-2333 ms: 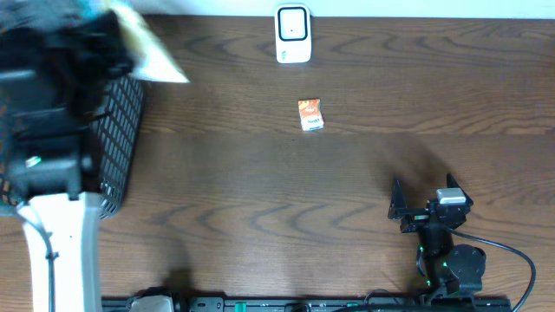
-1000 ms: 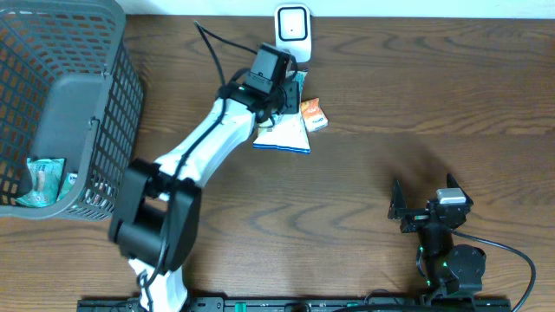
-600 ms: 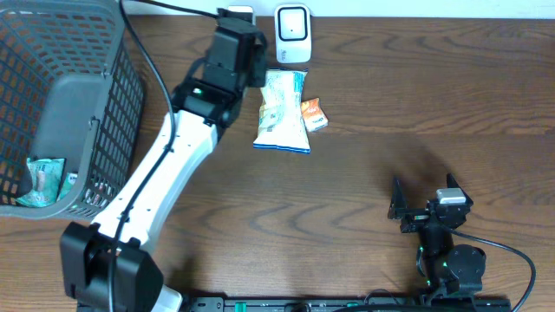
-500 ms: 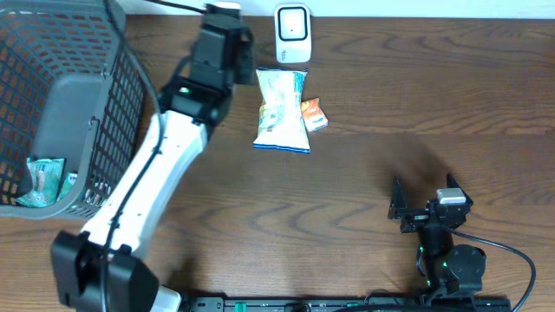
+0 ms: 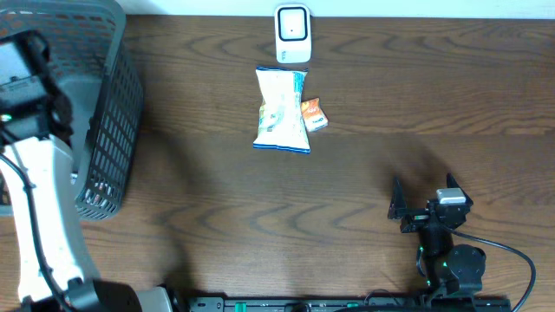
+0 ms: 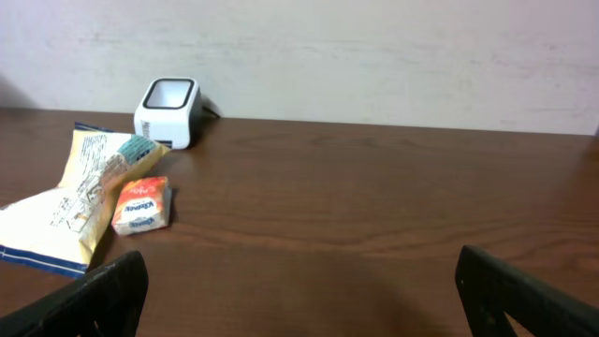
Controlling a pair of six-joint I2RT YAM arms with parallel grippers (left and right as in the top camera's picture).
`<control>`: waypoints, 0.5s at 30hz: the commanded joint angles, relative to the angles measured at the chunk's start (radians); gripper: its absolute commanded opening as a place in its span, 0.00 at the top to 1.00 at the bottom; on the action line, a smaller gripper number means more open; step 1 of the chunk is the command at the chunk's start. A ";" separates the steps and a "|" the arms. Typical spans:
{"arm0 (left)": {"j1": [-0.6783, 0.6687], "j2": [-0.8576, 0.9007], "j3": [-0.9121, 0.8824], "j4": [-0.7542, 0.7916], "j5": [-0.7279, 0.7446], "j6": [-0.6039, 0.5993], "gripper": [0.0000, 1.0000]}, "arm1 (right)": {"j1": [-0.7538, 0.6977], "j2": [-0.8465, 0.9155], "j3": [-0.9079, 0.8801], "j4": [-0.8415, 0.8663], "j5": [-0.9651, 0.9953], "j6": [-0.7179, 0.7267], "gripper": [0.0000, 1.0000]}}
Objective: Scan the item barcode
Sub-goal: 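Withdraw the left gripper and reach into the basket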
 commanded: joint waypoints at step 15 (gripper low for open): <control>0.146 0.348 0.006 -0.131 0.128 -0.538 0.13 | -0.004 -0.005 -0.001 -0.004 0.001 0.000 0.01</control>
